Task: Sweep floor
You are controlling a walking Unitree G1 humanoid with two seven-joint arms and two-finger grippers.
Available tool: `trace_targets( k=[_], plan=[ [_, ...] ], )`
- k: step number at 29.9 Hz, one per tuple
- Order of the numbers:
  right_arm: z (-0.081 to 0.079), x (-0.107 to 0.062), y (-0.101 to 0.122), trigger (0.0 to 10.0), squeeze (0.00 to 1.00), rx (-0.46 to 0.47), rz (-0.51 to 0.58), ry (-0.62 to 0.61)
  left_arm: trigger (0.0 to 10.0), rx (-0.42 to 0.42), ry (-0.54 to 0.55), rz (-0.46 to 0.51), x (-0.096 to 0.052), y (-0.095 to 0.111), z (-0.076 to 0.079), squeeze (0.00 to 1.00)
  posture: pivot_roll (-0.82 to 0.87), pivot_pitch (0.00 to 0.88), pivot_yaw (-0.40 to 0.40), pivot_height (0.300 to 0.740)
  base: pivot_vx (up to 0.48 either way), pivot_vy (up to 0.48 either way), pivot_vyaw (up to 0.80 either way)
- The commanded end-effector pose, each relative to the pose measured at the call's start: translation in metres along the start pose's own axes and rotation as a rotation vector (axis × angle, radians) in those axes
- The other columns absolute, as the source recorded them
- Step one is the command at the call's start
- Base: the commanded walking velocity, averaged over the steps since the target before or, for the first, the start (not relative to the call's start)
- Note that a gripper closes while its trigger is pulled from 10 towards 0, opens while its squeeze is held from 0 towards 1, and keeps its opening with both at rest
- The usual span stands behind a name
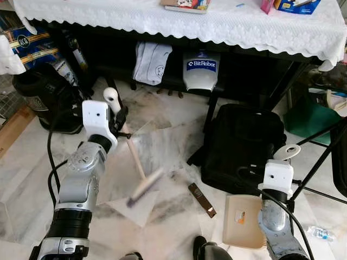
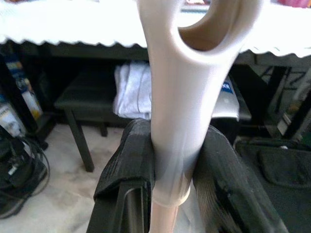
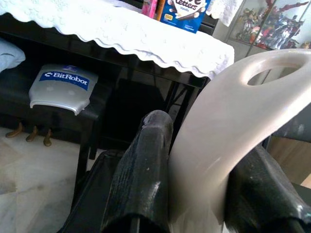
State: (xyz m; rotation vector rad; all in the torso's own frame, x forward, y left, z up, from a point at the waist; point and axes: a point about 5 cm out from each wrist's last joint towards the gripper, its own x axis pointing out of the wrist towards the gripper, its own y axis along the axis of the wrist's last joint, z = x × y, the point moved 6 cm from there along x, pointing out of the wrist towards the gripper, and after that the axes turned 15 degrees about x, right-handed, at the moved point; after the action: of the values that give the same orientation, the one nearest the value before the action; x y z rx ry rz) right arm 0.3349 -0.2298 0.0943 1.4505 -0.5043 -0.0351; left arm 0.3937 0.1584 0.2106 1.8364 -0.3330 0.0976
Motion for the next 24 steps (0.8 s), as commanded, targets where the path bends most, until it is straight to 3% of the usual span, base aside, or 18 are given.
trace_targets(
  k=[1, 5, 6, 9, 10, 12, 14, 17, 19, 24],
  plan=[
    [-0.003, -0.008, -0.009, 10.0, 0.00, -0.002, -0.038, 0.008, 10.0, -0.027, -0.009, 0.026, 0.002, 0.002, 0.009, 0.00, 0.06, 0.239, 0.031, 0.740, 0.000, 0.000, 0.00],
    [-0.003, -0.009, -0.009, 10.0, 0.00, -0.001, -0.036, 0.008, 10.0, -0.094, -0.023, 0.020, 0.007, -0.005, 0.019, 0.00, 0.06, 0.240, 0.032, 0.740, 0.000, 0.000, 0.00],
    [-0.002, -0.009, -0.008, 10.0, 0.00, 0.000, -0.034, 0.006, 10.0, -0.169, -0.013, 0.001, 0.008, -0.014, 0.024, 0.00, 0.06, 0.241, 0.033, 0.740, 0.000, 0.000, 0.00],
    [0.000, -0.009, -0.007, 10.0, 0.00, -0.004, -0.029, 0.003, 10.0, -0.225, -0.061, -0.030, 0.009, -0.026, 0.040, 0.00, 0.04, 0.249, 0.032, 0.740, 0.000, 0.000, 0.00],
    [0.000, -0.009, -0.007, 10.0, 0.00, -0.004, -0.029, 0.003, 10.0, -0.225, -0.061, -0.030, 0.009, -0.026, 0.040, 0.00, 0.04, 0.249, 0.032, 0.740, 0.000, 0.000, 0.00],
    [0.005, -0.010, -0.006, 10.0, 0.00, -0.009, -0.024, -0.003, 10.0, -0.271, -0.109, -0.045, 0.008, -0.031, 0.056, 0.00, 0.03, 0.257, 0.031, 0.740, 0.000, 0.000, 0.00],
    [0.006, -0.010, -0.006, 10.0, 0.00, -0.011, -0.023, -0.004, 10.0, -0.273, -0.121, -0.048, 0.007, -0.032, 0.061, 0.00, 0.03, 0.257, 0.031, 0.740, 0.000, 0.000, 0.00],
    [0.009, -0.012, -0.006, 10.0, 0.00, -0.017, -0.023, -0.006, 10.0, -0.310, -0.208, -0.056, 0.003, -0.034, 0.079, 0.00, 0.02, 0.260, 0.031, 0.740, 0.000, 0.000, 0.00],
    [0.010, -0.013, -0.006, 10.0, 0.00, -0.020, -0.024, -0.008, 10.0, -0.341, -0.236, -0.060, 0.000, -0.034, 0.082, 0.00, 0.02, 0.256, 0.032, 0.740, 0.000, 0.000, 0.00],
    [0.009, -0.012, -0.006, 10.0, 0.00, -0.019, -0.025, -0.008, 10.0, -0.398, -0.167, -0.029, 0.002, -0.025, 0.061, 0.00, 0.03, 0.253, 0.032, 0.740, 0.000, 0.000, 0.00]
  ],
)
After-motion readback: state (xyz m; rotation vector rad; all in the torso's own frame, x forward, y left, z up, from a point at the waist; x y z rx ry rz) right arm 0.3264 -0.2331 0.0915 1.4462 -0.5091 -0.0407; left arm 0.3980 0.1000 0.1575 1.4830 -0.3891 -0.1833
